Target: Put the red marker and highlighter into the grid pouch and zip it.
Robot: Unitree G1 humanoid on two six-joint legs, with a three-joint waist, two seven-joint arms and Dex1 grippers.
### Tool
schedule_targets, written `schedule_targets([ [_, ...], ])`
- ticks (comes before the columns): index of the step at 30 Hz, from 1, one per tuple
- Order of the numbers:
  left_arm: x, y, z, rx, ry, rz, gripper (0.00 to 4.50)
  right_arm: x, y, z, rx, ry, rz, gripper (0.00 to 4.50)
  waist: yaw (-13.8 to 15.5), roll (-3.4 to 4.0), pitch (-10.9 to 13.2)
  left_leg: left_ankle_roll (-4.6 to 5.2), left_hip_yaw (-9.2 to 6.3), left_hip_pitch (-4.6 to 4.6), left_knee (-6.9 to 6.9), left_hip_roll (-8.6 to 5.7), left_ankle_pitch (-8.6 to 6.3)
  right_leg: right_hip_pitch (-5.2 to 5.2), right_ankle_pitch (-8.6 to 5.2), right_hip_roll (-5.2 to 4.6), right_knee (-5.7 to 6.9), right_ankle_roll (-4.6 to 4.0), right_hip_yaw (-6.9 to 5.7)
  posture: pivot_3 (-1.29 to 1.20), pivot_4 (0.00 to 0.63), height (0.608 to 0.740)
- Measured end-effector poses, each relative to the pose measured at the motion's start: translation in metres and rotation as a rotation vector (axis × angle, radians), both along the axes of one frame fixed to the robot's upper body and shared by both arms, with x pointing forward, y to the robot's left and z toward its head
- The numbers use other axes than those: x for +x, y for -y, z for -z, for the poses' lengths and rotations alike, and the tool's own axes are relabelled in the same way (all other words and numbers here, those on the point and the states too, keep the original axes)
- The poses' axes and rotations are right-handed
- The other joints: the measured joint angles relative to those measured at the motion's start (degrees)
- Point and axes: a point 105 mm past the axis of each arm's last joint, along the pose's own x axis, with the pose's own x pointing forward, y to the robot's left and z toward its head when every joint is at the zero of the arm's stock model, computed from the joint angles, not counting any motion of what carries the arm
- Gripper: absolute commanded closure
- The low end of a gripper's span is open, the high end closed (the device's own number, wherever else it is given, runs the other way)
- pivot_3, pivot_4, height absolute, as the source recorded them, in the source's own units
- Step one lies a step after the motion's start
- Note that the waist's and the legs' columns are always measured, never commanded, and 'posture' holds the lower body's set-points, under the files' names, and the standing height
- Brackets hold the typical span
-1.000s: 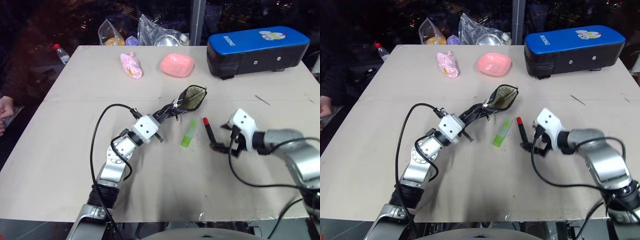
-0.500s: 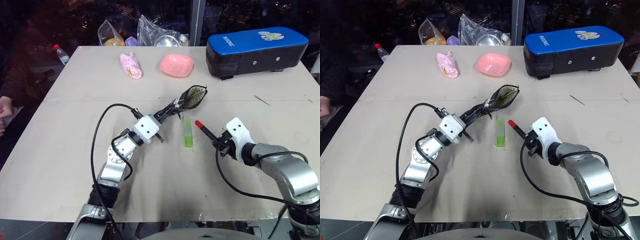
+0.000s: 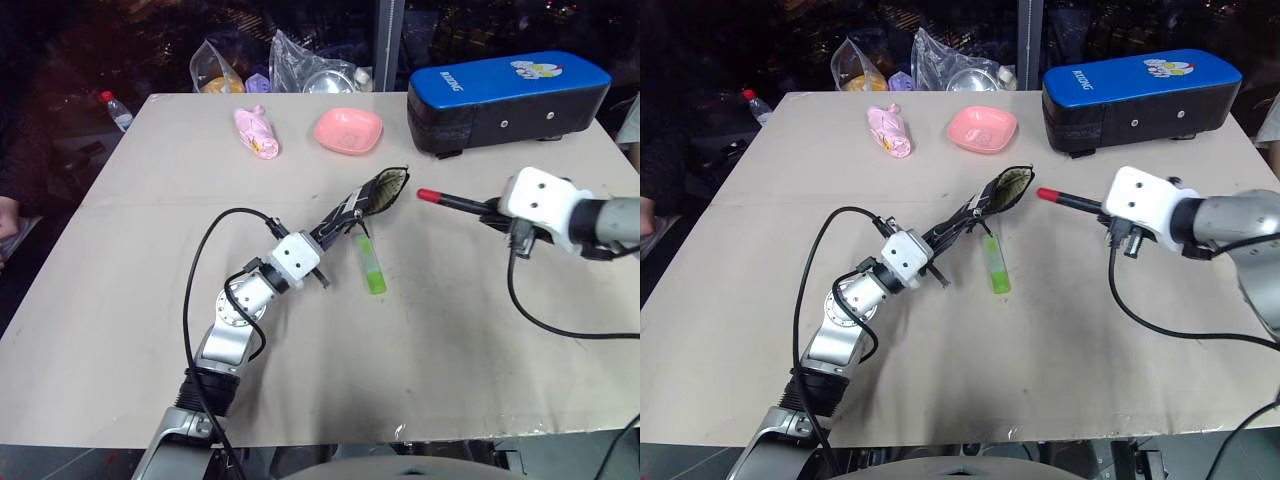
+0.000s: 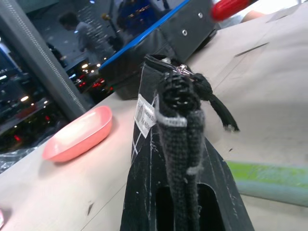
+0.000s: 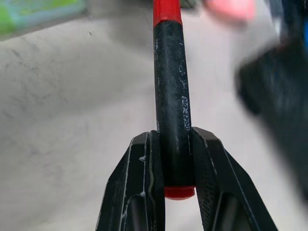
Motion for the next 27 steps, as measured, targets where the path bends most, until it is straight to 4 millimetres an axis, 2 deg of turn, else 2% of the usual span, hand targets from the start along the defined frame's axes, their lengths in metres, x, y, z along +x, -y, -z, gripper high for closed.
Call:
schedule_targets([
  [6,0.001,0.004,0.0,0.011,-0.001,0.025,4.5,0.023,-0.012,0.005,-0.198,0.103,-0.164,4.21,0.22,-0.03,0.02,0.0,-0.01,-0.04,0.02,-0.03,0.0,-0.01,0.01,-0.04,-0.02,0.0,0.01,0.0,0.15,0.726],
  [12,0.001,0.005,0.001,0.024,-0.002,0.036,4.5,0.048,-0.021,-0.004,-0.301,0.209,-0.234,4.21,0.42,-0.02,0.03,-0.01,0.0,-0.03,0.0,-0.03,0.0,-0.03,0.02,-0.04,-0.01,-0.01,0.02,0.0,0.15,0.726],
  [23,-0.001,0.004,0.002,0.029,0.005,0.038,4.5,0.054,-0.013,-0.002,-0.359,0.2,-0.251,4.21,0.73,-0.01,0.04,-0.01,0.0,-0.03,0.0,-0.06,0.0,-0.03,0.02,-0.08,0.01,-0.02,0.02,0.0,0.15,0.726],
  [27,-0.001,0.003,0.002,0.032,0.006,0.039,4.5,0.054,0.0,-0.013,-0.377,0.215,-0.21,4.21,0.8,-0.01,0.04,-0.01,0.0,-0.03,0.0,-0.07,0.0,-0.03,0.02,-0.09,0.01,-0.02,0.02,0.0,0.15,0.726],
])
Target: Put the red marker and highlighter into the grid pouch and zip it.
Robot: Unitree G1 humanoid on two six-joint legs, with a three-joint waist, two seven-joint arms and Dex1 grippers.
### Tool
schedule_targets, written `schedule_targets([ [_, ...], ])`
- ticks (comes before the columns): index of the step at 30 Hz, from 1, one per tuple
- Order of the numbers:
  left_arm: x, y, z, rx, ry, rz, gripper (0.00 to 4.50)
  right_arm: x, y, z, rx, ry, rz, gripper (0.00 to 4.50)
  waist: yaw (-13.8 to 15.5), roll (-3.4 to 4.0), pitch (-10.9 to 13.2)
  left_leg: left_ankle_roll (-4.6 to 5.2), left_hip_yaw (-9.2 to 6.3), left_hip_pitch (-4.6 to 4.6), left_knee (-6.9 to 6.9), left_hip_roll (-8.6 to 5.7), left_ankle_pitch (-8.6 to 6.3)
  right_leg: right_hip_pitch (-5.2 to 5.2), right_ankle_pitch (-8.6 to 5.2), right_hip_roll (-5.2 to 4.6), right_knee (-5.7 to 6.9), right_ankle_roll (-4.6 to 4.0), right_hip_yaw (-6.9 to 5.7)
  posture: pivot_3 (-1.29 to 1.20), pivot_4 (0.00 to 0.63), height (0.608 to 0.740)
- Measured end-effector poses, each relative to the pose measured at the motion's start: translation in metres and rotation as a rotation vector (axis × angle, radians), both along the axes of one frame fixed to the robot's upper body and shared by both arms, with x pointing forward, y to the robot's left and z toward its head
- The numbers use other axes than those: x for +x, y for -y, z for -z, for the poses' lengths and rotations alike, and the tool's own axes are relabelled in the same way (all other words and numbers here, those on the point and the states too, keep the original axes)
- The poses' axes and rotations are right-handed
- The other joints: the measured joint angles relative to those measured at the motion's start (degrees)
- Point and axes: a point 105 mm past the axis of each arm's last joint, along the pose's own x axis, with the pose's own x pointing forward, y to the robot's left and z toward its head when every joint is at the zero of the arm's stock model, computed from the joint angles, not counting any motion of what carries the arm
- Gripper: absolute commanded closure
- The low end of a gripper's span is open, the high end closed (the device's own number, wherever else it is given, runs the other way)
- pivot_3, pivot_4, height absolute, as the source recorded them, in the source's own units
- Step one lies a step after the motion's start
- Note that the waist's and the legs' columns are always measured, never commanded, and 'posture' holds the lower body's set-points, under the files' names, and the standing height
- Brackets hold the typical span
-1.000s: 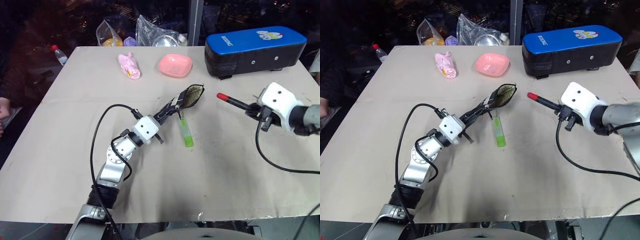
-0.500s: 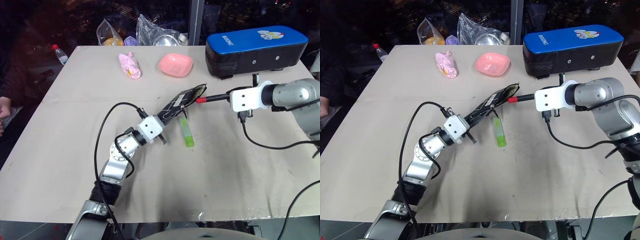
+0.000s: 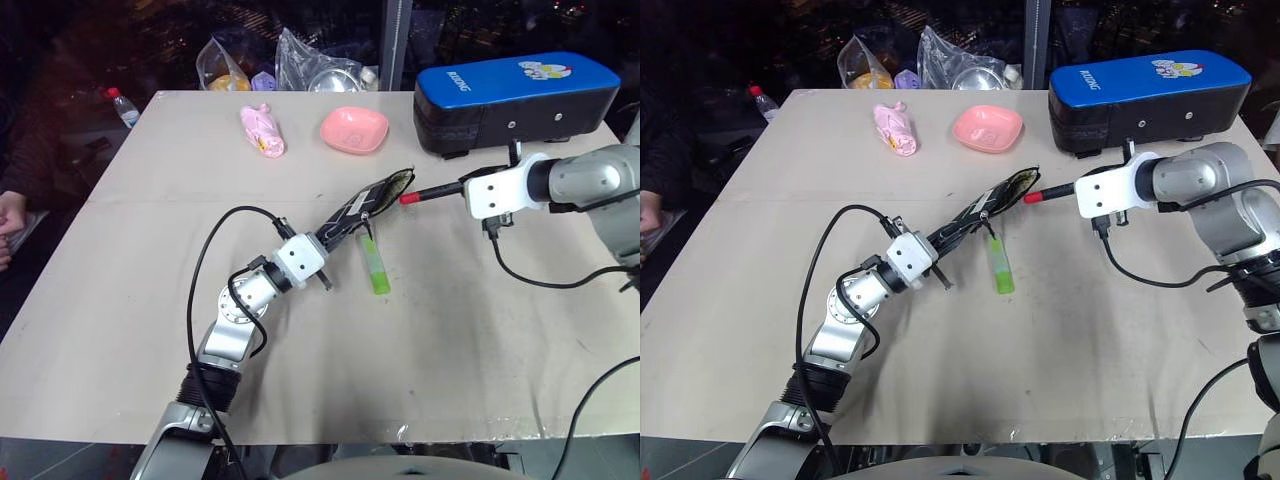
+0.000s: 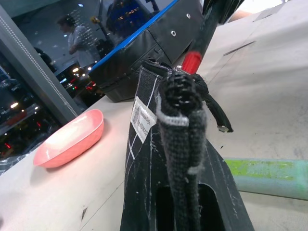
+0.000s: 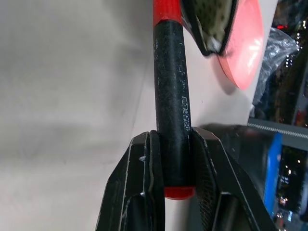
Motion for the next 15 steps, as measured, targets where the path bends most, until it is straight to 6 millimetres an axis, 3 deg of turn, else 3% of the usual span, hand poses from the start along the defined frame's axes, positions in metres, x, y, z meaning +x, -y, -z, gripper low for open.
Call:
schedule_targets([
  [7,0.0,0.0,0.0,0.008,0.0,0.008,4.5,-0.003,-0.002,-0.013,0.013,0.038,0.012,4.21,-0.15,0.0,0.0,0.0,0.01,0.02,0.0,0.03,0.0,-0.01,0.0,0.02,0.02,0.0,0.02,0.0,0.15,0.726],
  [15,0.0,0.001,0.0,0.011,0.001,0.014,4.5,-0.003,-0.03,-0.003,0.031,0.03,-0.067,4.21,-0.11,0.0,0.0,0.0,0.02,0.02,0.0,0.01,0.0,-0.01,0.0,0.02,0.02,0.0,0.02,0.0,0.15,0.726],
])
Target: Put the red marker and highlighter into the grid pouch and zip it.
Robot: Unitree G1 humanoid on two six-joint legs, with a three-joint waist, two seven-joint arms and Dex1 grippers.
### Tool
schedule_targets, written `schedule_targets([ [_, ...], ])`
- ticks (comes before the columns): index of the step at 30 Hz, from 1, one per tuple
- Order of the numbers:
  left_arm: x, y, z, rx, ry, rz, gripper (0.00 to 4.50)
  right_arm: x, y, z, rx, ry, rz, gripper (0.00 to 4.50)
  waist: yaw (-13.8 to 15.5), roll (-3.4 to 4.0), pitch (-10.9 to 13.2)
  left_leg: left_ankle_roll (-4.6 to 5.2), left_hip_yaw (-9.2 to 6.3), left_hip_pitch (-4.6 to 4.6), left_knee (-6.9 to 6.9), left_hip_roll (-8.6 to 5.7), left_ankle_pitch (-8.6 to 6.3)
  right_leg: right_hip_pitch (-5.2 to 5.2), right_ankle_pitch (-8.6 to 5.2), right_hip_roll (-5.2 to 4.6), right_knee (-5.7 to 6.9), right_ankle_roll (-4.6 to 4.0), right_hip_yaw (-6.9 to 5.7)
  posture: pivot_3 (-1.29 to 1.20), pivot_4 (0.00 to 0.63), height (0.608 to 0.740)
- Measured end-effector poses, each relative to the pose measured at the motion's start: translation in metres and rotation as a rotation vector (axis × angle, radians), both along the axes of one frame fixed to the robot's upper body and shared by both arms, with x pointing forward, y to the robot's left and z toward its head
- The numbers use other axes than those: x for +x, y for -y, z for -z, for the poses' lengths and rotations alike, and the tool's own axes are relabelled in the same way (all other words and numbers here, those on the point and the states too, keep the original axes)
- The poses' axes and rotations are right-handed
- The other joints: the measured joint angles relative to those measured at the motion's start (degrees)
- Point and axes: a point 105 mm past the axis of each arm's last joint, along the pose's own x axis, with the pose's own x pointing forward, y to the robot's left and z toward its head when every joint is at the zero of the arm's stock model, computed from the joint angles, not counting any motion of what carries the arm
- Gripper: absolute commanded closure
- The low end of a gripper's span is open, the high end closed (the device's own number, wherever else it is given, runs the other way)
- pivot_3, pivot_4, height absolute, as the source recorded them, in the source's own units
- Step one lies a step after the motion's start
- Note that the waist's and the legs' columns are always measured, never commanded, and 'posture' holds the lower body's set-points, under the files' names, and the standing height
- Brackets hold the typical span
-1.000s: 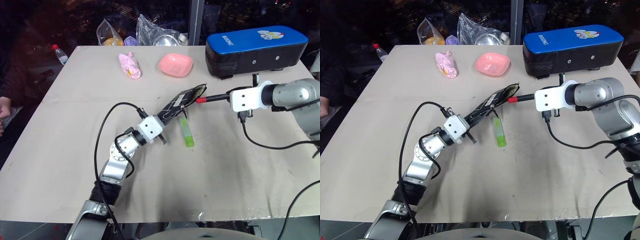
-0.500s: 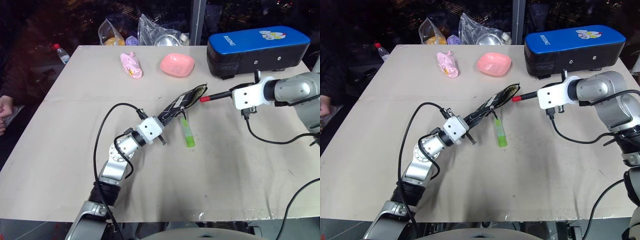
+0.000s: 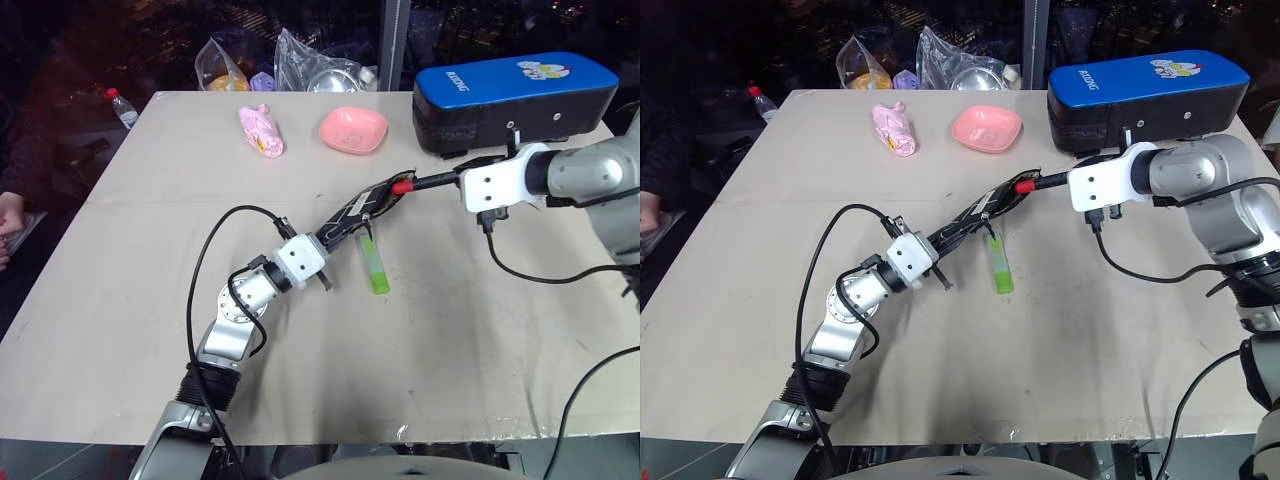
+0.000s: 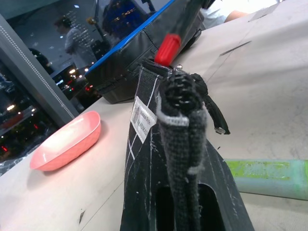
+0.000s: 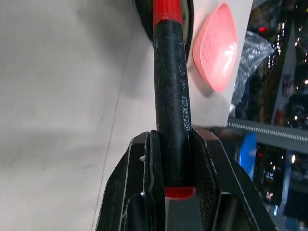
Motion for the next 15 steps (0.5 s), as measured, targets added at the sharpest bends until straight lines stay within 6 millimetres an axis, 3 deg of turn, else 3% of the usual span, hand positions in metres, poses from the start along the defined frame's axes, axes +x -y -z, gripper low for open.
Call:
schedule_targets([
  [7,-0.002,0.006,-0.003,0.037,0.01,0.053,4.5,-0.006,-0.029,0.017,-0.042,-0.027,-0.126,4.21,0.06,0.0,0.0,-0.01,-0.01,-0.01,0.01,-0.03,0.0,-0.01,0.0,0.01,0.01,0.0,-0.01,0.0,0.15,0.726],
  [15,-0.008,0.022,-0.023,0.075,0.062,0.205,4.5,-0.024,-0.058,0.026,-0.011,-0.071,-0.316,4.21,0.04,0.0,0.0,-0.01,-0.03,0.0,0.01,-0.03,0.01,0.0,0.0,0.04,0.03,0.0,-0.02,0.0,0.15,0.726],
])
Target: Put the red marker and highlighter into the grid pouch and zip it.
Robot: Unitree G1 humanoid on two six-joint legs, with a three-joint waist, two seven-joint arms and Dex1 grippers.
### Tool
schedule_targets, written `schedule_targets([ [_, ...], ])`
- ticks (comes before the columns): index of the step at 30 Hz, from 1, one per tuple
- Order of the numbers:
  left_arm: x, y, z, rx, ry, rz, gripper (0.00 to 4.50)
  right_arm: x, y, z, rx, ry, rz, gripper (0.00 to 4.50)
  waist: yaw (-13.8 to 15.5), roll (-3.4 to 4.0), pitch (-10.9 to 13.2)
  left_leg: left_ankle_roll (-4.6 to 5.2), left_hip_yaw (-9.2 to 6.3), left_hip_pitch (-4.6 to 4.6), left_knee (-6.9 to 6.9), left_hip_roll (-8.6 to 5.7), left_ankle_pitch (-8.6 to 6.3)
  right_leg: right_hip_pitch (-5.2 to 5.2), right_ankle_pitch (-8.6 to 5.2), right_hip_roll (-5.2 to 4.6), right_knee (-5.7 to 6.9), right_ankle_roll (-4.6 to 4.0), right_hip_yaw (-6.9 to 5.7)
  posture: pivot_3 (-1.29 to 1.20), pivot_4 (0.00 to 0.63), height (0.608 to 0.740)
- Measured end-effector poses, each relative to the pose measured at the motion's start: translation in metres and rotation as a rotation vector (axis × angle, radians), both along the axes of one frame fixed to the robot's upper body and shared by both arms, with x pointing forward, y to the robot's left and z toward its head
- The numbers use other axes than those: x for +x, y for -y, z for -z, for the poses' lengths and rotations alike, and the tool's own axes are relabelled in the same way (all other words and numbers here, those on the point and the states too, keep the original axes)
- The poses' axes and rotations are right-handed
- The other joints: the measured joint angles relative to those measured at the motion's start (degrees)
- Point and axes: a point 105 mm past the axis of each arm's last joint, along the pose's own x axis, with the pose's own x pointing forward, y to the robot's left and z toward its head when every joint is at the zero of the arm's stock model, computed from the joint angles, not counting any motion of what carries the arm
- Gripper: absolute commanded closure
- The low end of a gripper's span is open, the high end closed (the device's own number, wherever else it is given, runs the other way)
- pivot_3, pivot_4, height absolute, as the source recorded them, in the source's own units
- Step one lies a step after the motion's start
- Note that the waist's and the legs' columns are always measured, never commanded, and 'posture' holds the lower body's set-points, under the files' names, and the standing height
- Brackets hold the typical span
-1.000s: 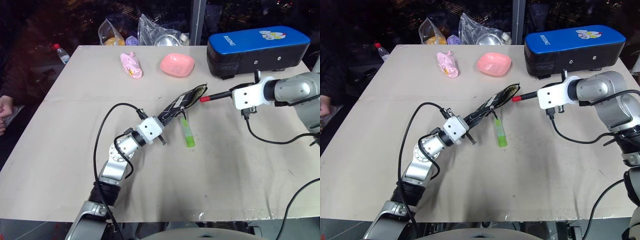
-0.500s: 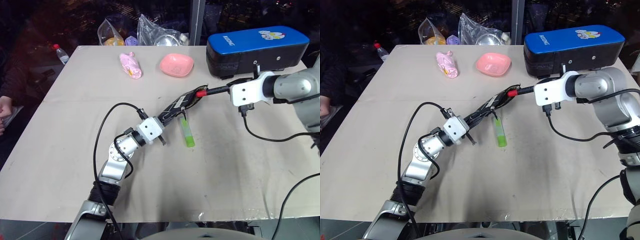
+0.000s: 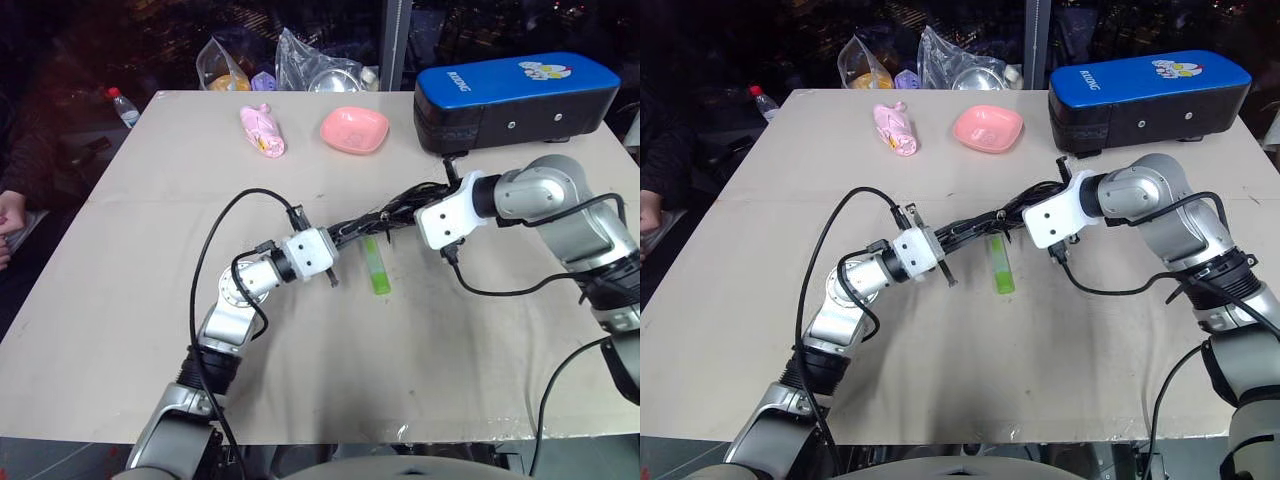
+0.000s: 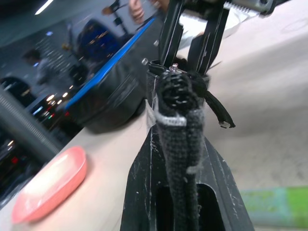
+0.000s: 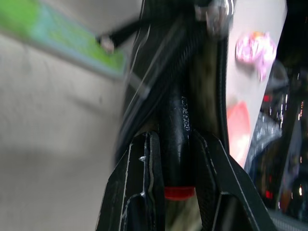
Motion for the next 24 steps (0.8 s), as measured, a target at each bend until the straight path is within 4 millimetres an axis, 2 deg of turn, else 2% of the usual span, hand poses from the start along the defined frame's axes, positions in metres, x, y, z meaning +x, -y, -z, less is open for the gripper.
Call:
schedule_targets([
  [5,-0.004,0.006,-0.005,0.003,0.009,0.071,4.5,-0.002,-0.004,0.005,0.073,-0.055,-0.036,4.21,-0.02,0.0,0.0,0.0,0.0,0.01,0.0,0.0,0.0,0.01,0.0,0.01,0.01,0.0,0.01,0.0,0.15,0.726],
  [7,-0.001,0.006,-0.005,0.004,0.007,0.072,4.5,0.0,-0.001,0.006,0.09,-0.073,-0.024,3.17,0.03,0.0,0.0,0.0,0.0,0.02,0.02,0.0,0.0,0.01,0.0,0.02,0.02,0.0,0.0,0.0,0.15,0.726],
  [10,0.004,0.003,0.001,0.002,-0.011,0.052,4.5,0.002,0.008,0.005,0.108,-0.1,0.006,1.9,0.05,0.0,0.0,0.0,-0.01,0.01,0.02,-0.01,0.0,0.01,0.0,0.03,0.02,0.0,0.0,0.0,0.15,0.726],
  [12,0.011,0.0,0.002,-0.011,-0.021,0.015,4.5,0.004,0.015,-0.002,0.166,-0.12,0.047,0.8,0.05,0.0,0.0,0.01,-0.02,0.0,0.02,-0.01,0.0,0.02,0.0,0.03,0.03,0.0,0.0,0.0,0.15,0.726],
  [13,0.015,-0.002,0.001,-0.02,-0.02,-0.01,4.5,0.006,0.019,-0.007,0.213,-0.141,0.078,0.43,0.03,0.0,0.0,0.01,-0.02,0.0,0.02,-0.01,0.0,0.02,0.0,0.03,0.03,0.0,0.0,0.0,0.15,0.726],
  [16,0.024,-0.01,-0.005,-0.054,-0.007,-0.067,4.5,0.003,0.03,-0.032,0.394,-0.228,0.171,0.43,0.04,0.0,0.0,0.02,-0.04,-0.01,0.02,0.02,0.0,0.01,0.0,0.01,0.05,0.0,0.0,0.0,0.15,0.726],
  [17,0.025,-0.013,-0.007,-0.066,-0.002,-0.086,4.5,-0.004,0.031,-0.048,0.494,-0.281,0.194,0.43,0.06,0.0,0.0,0.02,-0.06,-0.02,0.01,0.02,-0.01,0.0,0.0,0.0,0.05,0.0,-0.01,0.0,0.15,0.726],
  [20,0.028,-0.018,-0.009,-0.087,0.004,-0.116,4.5,-0.026,0.024,-0.063,0.632,-0.421,0.194,0.43,0.06,-0.01,-0.01,0.02,-0.13,-0.02,-0.01,0.08,-0.01,0.01,0.0,-0.03,0.04,-0.02,-0.05,0.0,0.15,0.726],
  [22,0.031,-0.023,-0.012,-0.104,0.009,-0.144,4.5,-0.045,0.014,-0.052,0.666,-0.566,0.207,0.43,0.07,-0.02,-0.02,0.02,-0.15,-0.02,-0.01,0.09,-0.01,0.02,0.0,-0.07,0.04,-0.02,-0.08,0.0,0.15,0.726],
  [24,0.034,-0.027,-0.013,-0.119,0.012,-0.17,4.5,-0.055,0.006,-0.029,0.698,-0.696,0.269,0.43,0.07,-0.03,-0.03,0.02,-0.14,-0.02,0.02,0.07,-0.01,0.03,0.01,-0.25,0.05,-0.03,-0.07,0.0,0.15,0.726],
])
